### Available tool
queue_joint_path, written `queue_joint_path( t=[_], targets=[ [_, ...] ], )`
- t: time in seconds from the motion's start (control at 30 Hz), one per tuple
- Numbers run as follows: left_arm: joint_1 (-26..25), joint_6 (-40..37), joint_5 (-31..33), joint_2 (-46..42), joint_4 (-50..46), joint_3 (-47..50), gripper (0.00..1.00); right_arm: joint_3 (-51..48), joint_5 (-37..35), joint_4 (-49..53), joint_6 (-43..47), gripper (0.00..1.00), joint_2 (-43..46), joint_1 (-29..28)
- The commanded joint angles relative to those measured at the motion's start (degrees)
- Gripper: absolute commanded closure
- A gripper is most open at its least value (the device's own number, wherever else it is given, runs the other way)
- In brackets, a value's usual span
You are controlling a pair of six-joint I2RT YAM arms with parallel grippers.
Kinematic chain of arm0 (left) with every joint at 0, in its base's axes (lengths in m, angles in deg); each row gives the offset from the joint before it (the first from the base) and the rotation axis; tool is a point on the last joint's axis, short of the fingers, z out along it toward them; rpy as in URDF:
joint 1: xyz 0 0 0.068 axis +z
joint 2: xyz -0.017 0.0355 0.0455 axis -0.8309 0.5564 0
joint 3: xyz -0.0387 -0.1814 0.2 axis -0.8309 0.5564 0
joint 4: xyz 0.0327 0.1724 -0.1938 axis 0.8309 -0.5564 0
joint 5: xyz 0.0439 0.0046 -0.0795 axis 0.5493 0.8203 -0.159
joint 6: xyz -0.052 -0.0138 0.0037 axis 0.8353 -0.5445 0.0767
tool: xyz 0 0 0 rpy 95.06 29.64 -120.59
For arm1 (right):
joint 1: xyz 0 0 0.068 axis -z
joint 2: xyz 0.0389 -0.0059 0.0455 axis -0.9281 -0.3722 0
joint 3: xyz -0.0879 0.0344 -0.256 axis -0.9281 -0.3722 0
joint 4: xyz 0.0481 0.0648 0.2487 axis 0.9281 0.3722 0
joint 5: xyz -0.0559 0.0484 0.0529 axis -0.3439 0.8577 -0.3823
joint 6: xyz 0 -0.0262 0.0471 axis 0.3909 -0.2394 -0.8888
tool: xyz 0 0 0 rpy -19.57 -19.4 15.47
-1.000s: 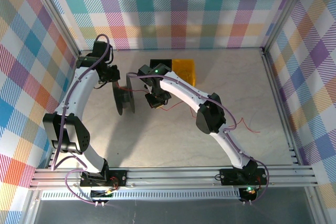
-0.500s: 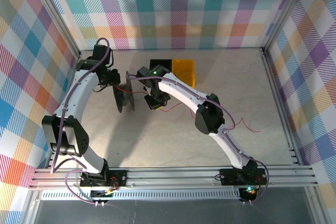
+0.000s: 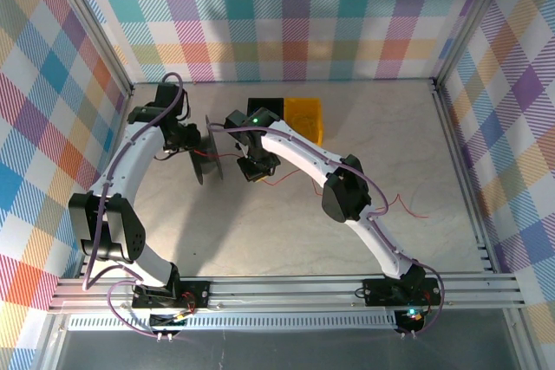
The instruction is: Wrap the cables
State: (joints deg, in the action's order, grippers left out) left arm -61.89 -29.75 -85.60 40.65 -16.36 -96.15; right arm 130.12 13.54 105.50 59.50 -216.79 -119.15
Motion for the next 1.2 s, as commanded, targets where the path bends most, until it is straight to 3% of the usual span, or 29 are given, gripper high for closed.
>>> queue_joint_path(
  t=[0.0,0.4,0.53,0.57,0.87,1.1,1.17],
  targets=[
    [0.00,0.59,-1.22,-1.49,0.31,1.18,0.76,2.12,1.77,-0.41,-0.11,1.00,-0.89,-0.93],
    [-0.11,0.50,-1.35,-1.05,-0.17,1.12,1.00,1.94,4.26,-2.60,0.59,1.00,-0.63,-1.82],
    [-0.11,0.41,-1.38,-0.88,-0.39,0.95,1.00,1.86,5.02,-3.19,1.27,1.00,-0.12,-1.96],
    [-0.11,0.41,-1.35,-0.85,-0.46,0.80,1.00,1.69,5.30,-3.53,1.84,0.96,0.35,-1.91],
    [-0.11,-1.60,-0.47,-0.05,-2.71,-5.36,1.00,-1.27,10.74,-7.83,16.99,0.27,12.03,-1.67],
    [-0.11,-1.62,-1.31,0.59,-3.60,-12.53,1.00,-10.78,17.90,-9.45,23.89,0.01,25.74,2.29],
    [-0.11,-1.61,-1.44,0.92,-3.86,-14.66,1.00,-18.74,17.99,-11.21,26.63,0.01,30.96,2.49]
  ],
)
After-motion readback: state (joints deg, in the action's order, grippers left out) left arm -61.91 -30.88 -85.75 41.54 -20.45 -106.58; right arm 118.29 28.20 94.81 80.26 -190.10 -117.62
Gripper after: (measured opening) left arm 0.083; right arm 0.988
